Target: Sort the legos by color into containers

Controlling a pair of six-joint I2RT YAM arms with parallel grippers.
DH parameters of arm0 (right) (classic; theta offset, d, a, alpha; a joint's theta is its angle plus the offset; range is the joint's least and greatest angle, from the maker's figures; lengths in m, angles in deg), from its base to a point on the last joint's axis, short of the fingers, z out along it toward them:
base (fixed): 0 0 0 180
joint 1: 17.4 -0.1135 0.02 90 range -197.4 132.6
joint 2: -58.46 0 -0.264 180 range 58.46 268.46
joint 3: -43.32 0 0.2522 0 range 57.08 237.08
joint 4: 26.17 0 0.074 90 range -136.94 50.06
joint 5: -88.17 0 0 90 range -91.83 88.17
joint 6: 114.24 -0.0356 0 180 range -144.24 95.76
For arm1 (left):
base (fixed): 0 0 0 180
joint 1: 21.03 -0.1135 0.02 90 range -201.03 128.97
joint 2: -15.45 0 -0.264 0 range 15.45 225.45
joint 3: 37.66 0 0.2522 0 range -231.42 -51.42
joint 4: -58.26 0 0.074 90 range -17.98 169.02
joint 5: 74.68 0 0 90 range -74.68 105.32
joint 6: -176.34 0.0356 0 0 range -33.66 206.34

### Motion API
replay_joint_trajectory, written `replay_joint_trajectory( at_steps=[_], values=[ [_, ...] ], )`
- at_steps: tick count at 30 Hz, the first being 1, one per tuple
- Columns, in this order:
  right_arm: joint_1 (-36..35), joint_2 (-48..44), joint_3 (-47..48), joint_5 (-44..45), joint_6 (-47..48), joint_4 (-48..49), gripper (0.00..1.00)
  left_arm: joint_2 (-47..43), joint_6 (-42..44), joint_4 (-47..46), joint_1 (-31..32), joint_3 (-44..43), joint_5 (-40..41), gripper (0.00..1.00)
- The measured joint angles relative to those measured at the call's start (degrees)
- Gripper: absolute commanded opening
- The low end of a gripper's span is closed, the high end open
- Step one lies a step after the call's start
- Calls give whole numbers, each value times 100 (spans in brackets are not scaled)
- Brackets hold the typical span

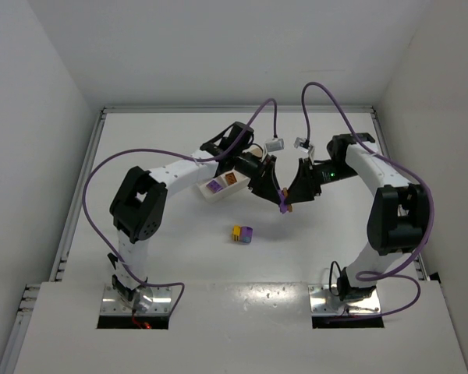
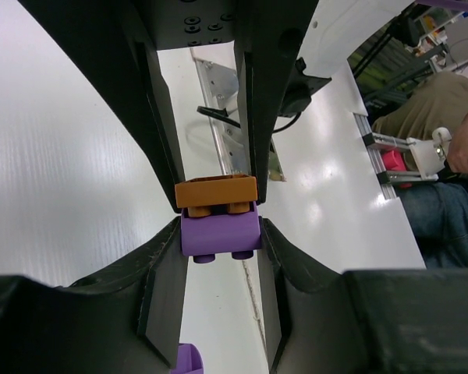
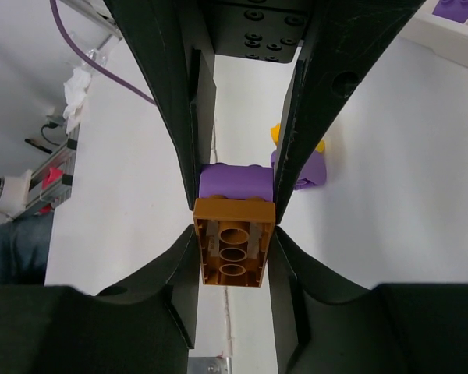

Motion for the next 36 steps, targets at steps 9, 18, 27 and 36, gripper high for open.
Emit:
replay_joint_trajectory(
  at_steps=[9, 18, 27, 36],
  values=[
    [-4, 0, -4, 7, 0, -24, 48, 0, 2, -2, -2, 0, 20, 16],
    [-4, 0, -7, 9, 0, 20, 39, -15, 0, 0, -50, 24, -15, 16],
    [-4, 0, -7, -2, -35, 37, 16, -55, 9, -13, -57, 66, -7, 14],
    [-7, 0, -22, -22, 2, 37, 8, -282, 59, -227, -61, 409, 138, 4]
  ],
)
